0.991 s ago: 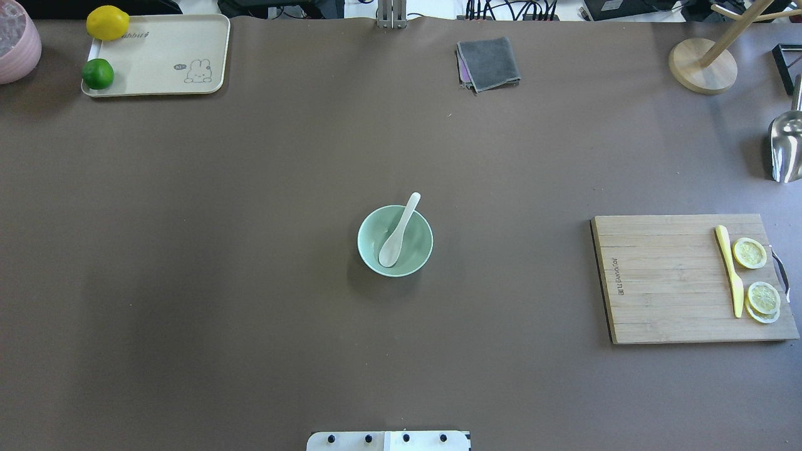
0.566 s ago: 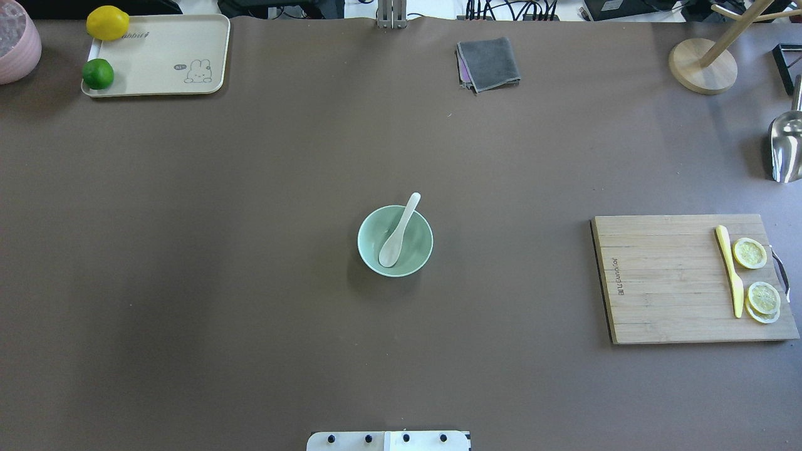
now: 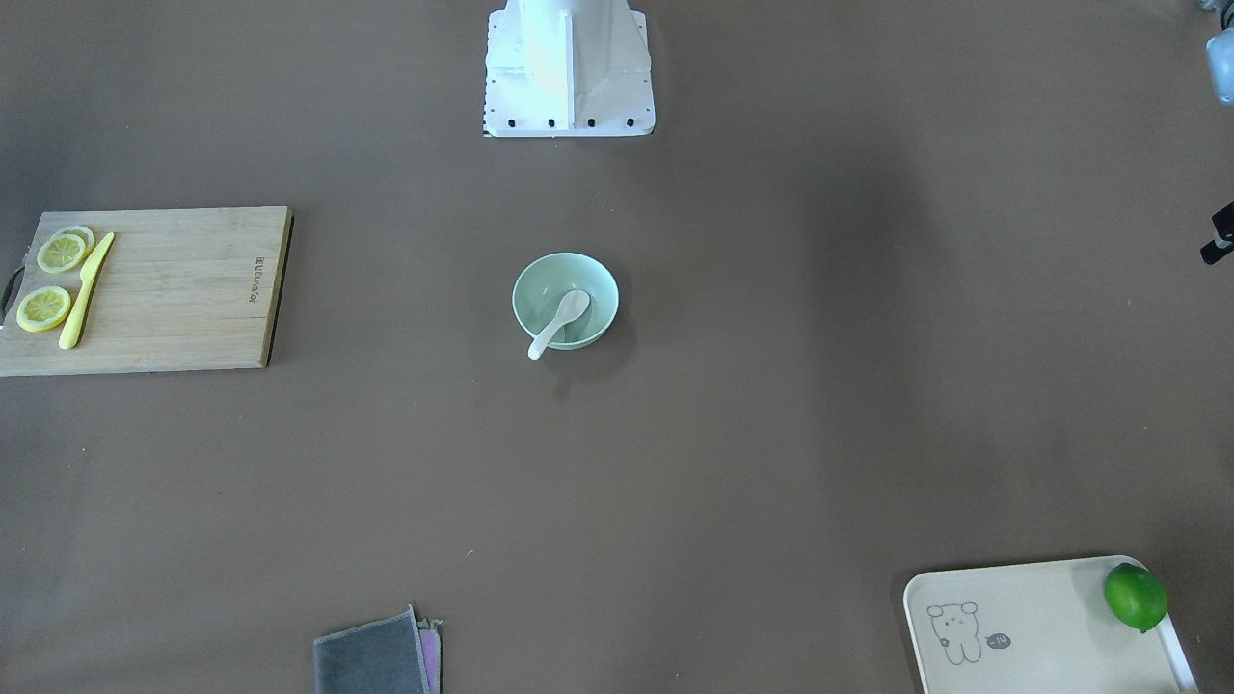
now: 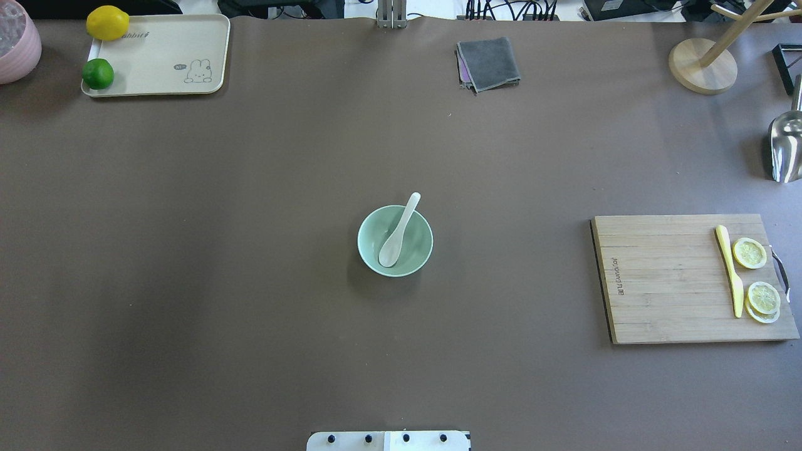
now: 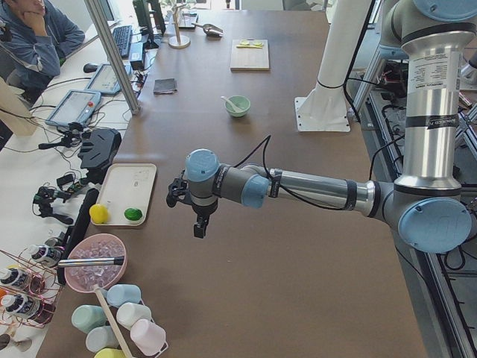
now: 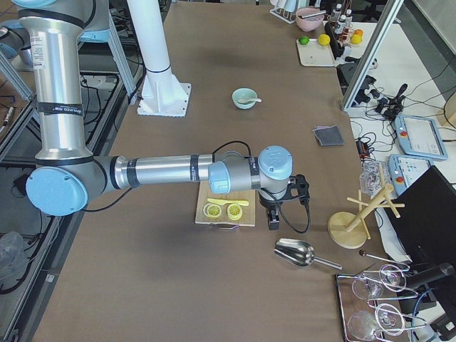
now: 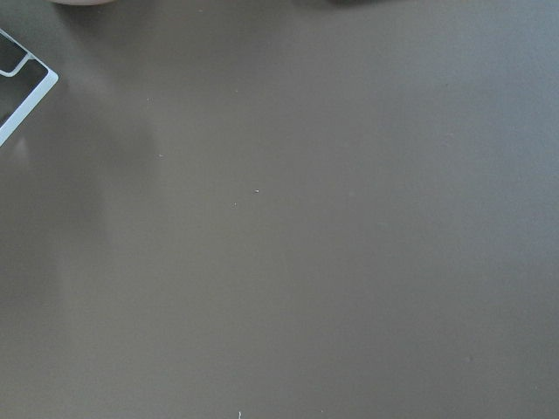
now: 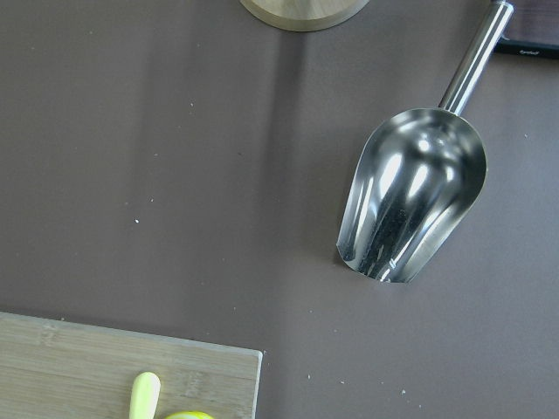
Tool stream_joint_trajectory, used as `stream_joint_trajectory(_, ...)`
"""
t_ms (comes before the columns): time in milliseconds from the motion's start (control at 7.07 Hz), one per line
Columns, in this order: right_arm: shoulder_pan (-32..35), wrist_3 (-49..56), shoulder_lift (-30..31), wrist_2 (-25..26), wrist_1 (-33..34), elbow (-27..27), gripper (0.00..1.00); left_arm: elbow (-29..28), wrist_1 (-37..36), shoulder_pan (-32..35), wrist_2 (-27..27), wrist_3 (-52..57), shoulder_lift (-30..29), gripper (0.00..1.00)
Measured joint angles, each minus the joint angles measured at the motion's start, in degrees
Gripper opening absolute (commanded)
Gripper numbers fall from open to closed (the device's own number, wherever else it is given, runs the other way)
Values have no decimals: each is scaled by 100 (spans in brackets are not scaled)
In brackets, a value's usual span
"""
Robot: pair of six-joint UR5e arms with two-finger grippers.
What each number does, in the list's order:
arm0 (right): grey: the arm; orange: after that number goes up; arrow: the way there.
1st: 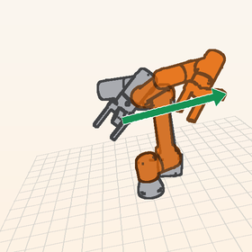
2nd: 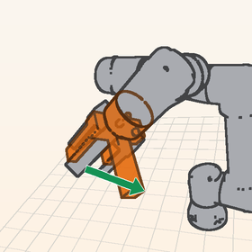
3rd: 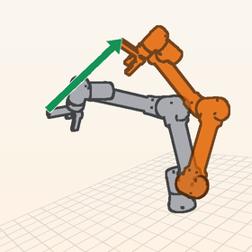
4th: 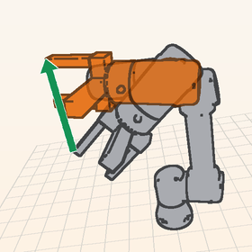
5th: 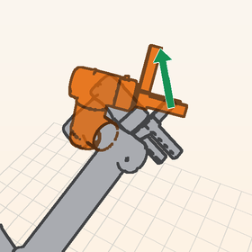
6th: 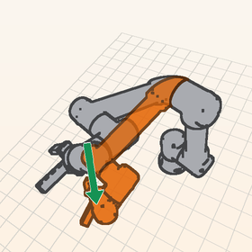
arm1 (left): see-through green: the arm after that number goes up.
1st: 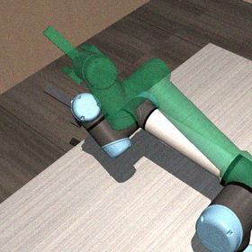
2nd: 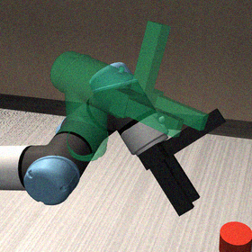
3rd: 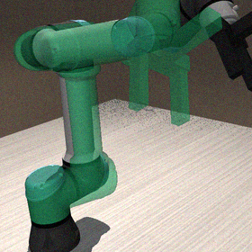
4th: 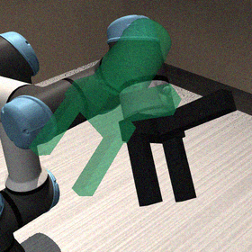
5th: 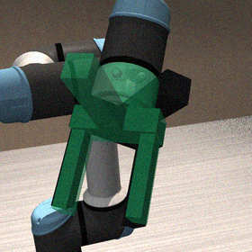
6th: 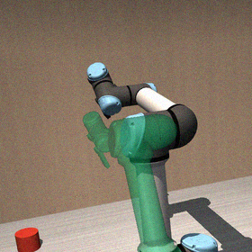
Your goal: Place spoon in bowl
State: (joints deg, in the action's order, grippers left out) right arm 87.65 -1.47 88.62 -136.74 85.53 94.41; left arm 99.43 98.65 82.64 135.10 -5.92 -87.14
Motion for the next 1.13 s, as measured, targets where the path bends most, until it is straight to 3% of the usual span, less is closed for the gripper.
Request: stream_joint_trajectory(1132,-98,397,71,198,417,-52,100,84,-36,7,-10,3,38,98)
